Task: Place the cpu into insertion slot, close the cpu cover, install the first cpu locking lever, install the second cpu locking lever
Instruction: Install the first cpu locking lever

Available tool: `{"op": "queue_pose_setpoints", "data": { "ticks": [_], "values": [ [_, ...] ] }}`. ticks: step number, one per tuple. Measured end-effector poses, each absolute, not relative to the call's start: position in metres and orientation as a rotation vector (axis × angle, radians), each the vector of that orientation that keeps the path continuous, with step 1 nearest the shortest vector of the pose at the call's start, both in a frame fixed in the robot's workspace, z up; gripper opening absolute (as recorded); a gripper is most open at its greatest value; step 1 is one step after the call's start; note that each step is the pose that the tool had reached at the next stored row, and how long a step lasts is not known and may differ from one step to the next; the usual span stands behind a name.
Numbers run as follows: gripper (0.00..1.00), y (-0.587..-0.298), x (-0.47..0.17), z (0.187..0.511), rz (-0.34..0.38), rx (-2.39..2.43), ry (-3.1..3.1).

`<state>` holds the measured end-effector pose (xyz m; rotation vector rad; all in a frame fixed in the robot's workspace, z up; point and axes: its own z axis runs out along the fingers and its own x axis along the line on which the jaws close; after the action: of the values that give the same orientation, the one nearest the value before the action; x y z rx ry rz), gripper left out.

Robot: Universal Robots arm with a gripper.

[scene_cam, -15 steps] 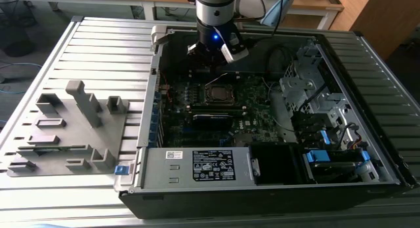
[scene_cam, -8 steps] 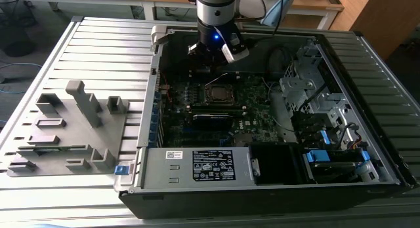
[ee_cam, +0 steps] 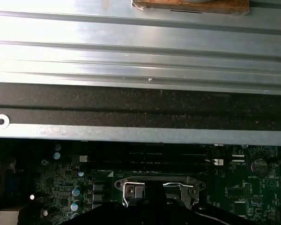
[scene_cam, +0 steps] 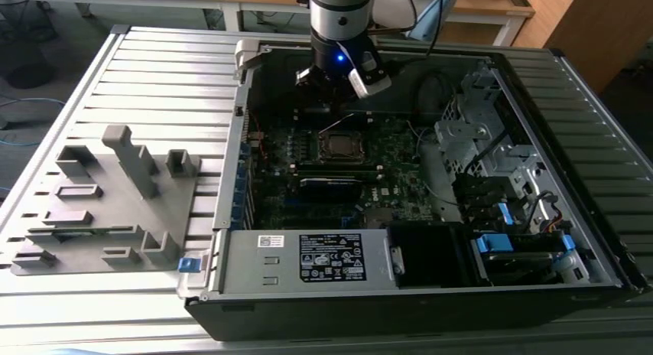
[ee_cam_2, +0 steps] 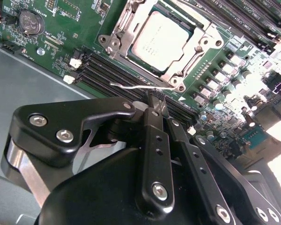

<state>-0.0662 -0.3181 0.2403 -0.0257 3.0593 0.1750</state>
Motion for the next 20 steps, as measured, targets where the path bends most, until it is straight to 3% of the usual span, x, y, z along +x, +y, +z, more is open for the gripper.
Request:
{"op": "queue_pose_setpoints", "data": {
  "ticks": [20],
  "values": [
    [0.11, -0.3181, -0.0634, 0.2391, 0.175, -0.025, 3.059]
  ]
}}
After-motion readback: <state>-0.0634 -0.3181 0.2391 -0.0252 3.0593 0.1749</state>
